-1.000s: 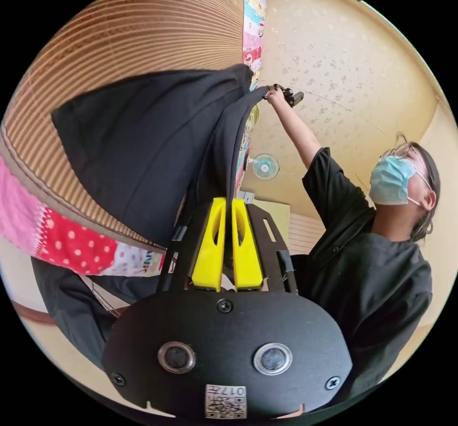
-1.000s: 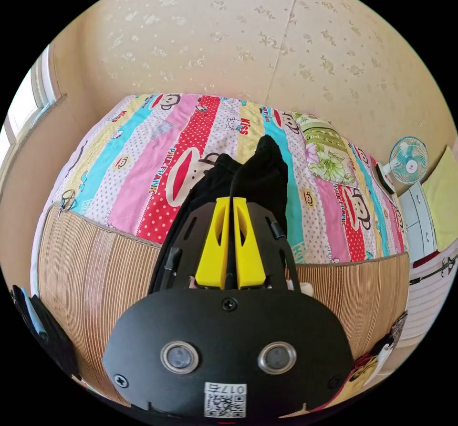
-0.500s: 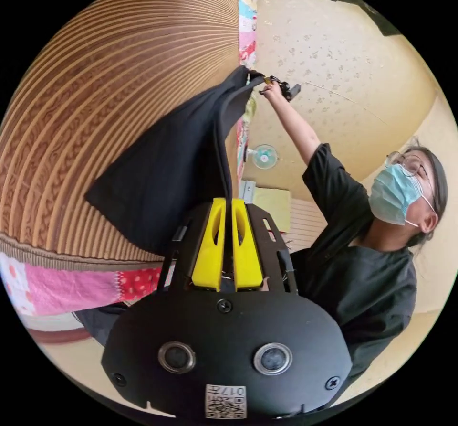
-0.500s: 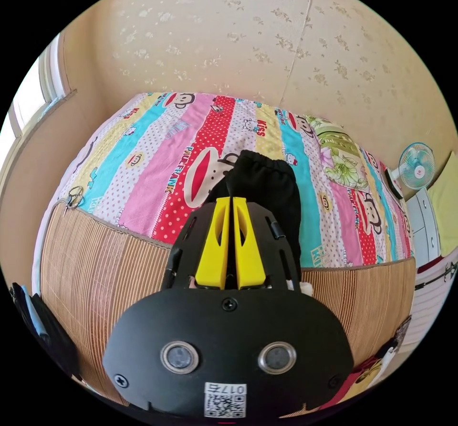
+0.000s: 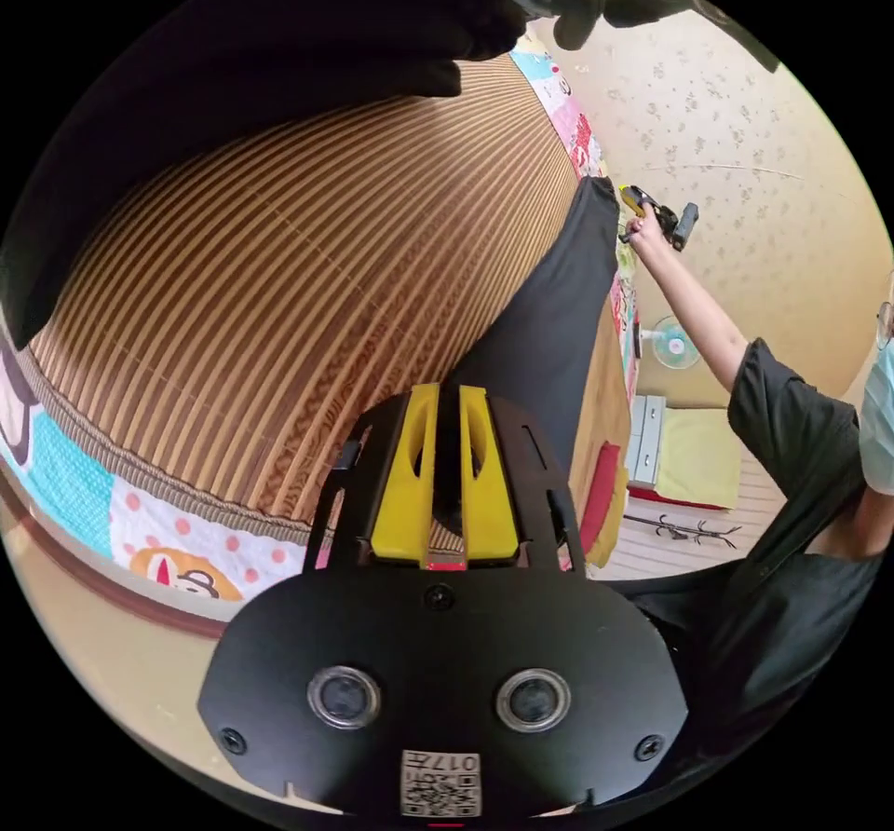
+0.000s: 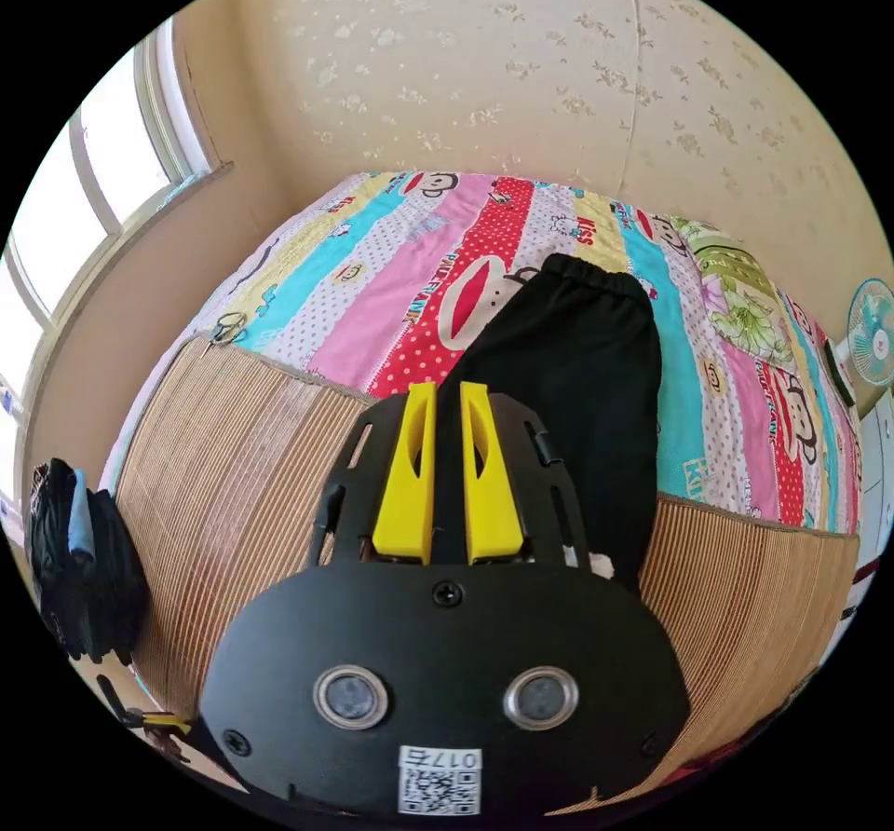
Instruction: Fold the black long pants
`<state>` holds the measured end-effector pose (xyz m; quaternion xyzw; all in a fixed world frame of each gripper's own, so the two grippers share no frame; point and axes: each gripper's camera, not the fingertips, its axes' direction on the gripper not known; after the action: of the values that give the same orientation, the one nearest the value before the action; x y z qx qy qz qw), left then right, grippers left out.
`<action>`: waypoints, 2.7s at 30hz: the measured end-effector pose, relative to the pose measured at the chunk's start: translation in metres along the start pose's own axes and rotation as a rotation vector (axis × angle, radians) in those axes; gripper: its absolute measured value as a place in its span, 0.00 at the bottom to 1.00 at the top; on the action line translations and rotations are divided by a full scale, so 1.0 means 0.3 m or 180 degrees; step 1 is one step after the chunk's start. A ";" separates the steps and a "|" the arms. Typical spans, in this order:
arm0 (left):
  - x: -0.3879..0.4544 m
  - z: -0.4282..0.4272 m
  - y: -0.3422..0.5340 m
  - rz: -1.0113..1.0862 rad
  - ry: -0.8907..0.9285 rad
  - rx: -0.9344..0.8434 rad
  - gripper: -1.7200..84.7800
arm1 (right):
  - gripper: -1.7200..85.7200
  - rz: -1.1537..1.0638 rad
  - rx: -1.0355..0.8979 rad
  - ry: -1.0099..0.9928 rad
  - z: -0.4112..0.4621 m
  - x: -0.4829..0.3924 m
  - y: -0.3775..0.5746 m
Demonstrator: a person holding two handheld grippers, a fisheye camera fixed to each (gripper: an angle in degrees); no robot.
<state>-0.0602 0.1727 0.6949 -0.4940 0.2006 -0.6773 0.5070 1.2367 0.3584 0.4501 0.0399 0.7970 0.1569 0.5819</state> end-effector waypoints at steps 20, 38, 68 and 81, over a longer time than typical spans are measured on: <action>0.198 0.425 0.060 0.0880 -0.0488 -0.0492 0.08 | 0.14 0.1112 -0.1832 -0.1196 -0.840 0.024 1.249; 0.199 0.819 0.370 0.1229 -0.0475 -0.1880 0.07 | 0.11 0.1501 -0.1937 -0.2217 -1.441 0.326 1.338; 0.108 1.498 -0.682 0.1621 0.0438 -0.1075 0.14 | 0.16 0.1605 -0.0163 -0.2768 -1.611 0.644 0.434; -0.093 1.793 -0.884 0.1228 0.1003 -0.1859 0.08 | 0.05 0.1407 -0.0560 -0.3255 -1.584 0.560 0.255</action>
<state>0.2794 0.4281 1.1189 -0.4607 0.5498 -0.5514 0.4260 0.7270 0.3757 0.4490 0.2283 0.3701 0.3016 0.8485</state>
